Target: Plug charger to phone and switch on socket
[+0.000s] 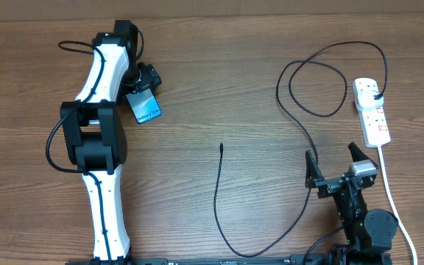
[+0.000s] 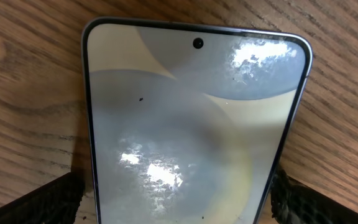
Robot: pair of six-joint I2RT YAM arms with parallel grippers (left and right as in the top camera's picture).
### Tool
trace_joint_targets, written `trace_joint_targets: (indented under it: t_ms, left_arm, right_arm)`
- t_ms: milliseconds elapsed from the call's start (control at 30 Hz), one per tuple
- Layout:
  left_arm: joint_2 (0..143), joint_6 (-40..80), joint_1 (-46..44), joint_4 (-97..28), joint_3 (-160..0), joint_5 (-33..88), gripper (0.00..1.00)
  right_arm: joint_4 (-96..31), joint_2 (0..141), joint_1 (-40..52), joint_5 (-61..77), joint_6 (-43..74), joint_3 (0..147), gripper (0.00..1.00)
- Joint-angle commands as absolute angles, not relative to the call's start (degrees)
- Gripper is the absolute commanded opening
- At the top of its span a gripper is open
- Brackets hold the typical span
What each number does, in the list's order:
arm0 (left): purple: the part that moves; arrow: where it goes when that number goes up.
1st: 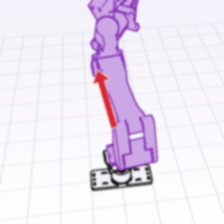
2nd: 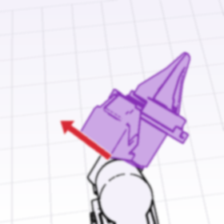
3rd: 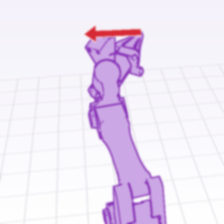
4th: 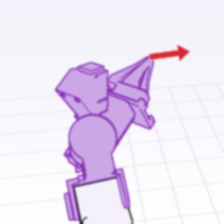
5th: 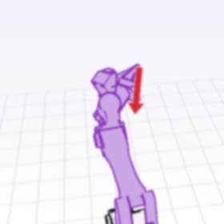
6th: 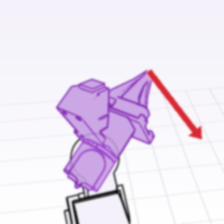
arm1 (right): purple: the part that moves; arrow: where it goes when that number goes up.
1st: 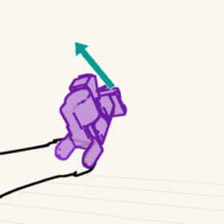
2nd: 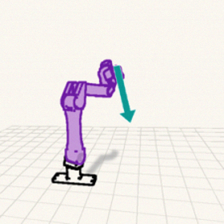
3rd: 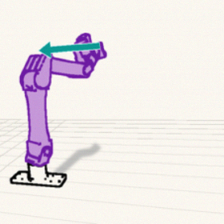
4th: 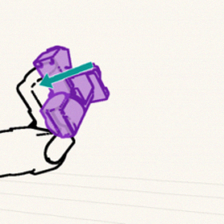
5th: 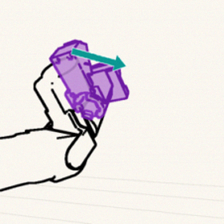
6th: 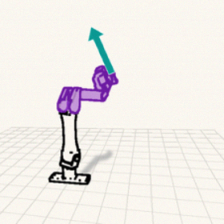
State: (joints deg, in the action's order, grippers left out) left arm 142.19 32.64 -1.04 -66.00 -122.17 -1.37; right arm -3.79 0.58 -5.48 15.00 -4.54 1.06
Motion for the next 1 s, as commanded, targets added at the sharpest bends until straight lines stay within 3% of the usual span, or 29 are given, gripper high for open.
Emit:
trace_joint_targets:
  t_ms: [0,967]
  left_arm:
    - [143.15,31.97,-1.21,-65.28,-120.51,-0.47,1.0]
    - [143.15,31.97,-1.21,-65.08,-120.51,-0.43,0.91]
  right_arm:
    - [-3.53,0.16,-4.99,14.59,-4.56,0.47,1.0]
    - [-3.51,0.16,-4.99,14.59,-4.56,0.47,1.0]
